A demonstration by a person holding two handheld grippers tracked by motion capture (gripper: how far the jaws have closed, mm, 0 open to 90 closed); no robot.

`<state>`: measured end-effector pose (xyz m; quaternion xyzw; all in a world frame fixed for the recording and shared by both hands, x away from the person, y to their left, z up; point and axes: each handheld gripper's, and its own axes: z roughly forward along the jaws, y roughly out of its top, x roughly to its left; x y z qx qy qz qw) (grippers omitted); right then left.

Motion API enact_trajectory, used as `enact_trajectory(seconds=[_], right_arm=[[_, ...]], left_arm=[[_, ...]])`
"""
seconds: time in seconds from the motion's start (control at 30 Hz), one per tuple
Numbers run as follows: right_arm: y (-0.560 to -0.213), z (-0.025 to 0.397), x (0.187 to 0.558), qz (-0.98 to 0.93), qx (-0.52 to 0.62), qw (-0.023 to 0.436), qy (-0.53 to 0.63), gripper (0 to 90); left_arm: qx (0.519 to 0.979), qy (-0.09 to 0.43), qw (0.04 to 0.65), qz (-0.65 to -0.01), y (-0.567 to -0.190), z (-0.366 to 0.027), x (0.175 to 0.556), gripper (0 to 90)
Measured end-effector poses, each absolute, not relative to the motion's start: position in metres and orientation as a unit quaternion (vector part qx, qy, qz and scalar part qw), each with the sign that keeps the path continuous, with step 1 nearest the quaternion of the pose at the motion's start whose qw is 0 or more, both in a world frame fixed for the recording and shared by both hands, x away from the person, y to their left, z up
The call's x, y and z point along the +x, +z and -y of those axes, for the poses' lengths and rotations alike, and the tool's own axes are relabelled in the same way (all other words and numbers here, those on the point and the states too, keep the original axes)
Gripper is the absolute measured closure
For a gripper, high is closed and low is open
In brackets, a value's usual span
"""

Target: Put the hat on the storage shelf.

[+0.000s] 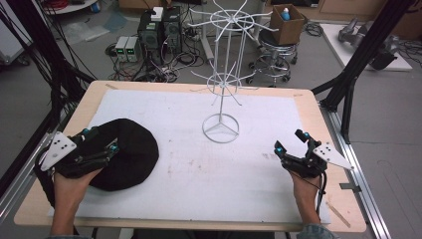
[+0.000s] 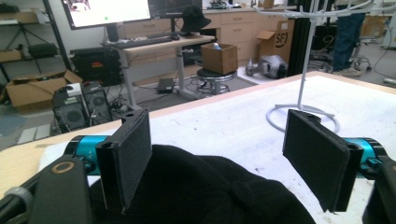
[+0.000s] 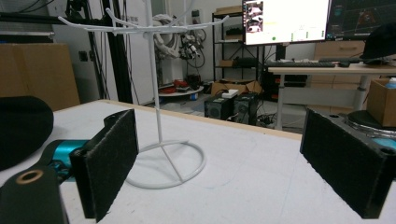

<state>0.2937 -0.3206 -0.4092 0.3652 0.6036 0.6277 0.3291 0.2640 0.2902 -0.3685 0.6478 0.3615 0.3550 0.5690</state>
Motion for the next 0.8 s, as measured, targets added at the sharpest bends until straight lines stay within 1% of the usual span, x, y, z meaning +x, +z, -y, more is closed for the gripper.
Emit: enact_trajectory(seconds=[0.43, 0.53, 0.7, 0.8], right_arm=[[-0.41, 0.32, 0.294, -0.605, 0.368, 0.325, 0.627, 10.8], [-0.41, 0.321, 0.294, -0.606, 0.369, 0.323, 0.626, 10.8], [-0.41, 0.321, 0.294, -0.606, 0.37, 0.324, 0.625, 10.8], [-0.41, 0.321, 0.294, -0.606, 0.37, 0.324, 0.625, 10.8]], left_arm=[[0.677, 0.331, 0.547, -0.364, -0.39, -0.284, 0.273, 24.1], [0.682, 0.337, 0.536, -0.366, -0.393, -0.283, 0.273, 24.8], [0.705, 0.328, 0.512, -0.365, -0.4, -0.28, 0.276, 25.2], [0.709, 0.326, 0.505, -0.368, -0.402, -0.279, 0.277, 25.6]])
